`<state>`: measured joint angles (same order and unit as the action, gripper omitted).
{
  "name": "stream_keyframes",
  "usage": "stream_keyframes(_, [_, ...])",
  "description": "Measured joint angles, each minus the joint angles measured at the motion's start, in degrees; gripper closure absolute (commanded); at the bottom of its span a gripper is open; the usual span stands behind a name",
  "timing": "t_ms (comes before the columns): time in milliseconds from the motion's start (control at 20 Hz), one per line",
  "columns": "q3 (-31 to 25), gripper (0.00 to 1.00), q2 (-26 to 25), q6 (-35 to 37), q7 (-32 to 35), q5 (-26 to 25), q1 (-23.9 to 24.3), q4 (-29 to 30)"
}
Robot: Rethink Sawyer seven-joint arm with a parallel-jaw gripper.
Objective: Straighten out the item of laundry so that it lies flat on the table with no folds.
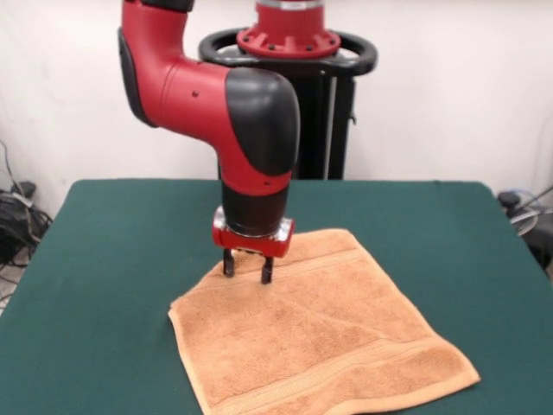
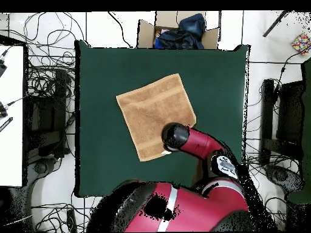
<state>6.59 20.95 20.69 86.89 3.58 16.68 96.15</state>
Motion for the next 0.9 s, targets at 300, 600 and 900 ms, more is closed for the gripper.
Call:
stream_keyframes(300, [1.7, 0.00, 0.0, -2.4, 0.0, 0.0, -3.4, 0.3])
stream_keyframes(600, [1.7, 0.00, 0.3, -3.3, 0.0, 0.4, -4.6, 0.9])
stream_keyframes(900, [1.7, 0.00, 1.7, -3.3, 0.0, 1.4, -5.7, 3.1])
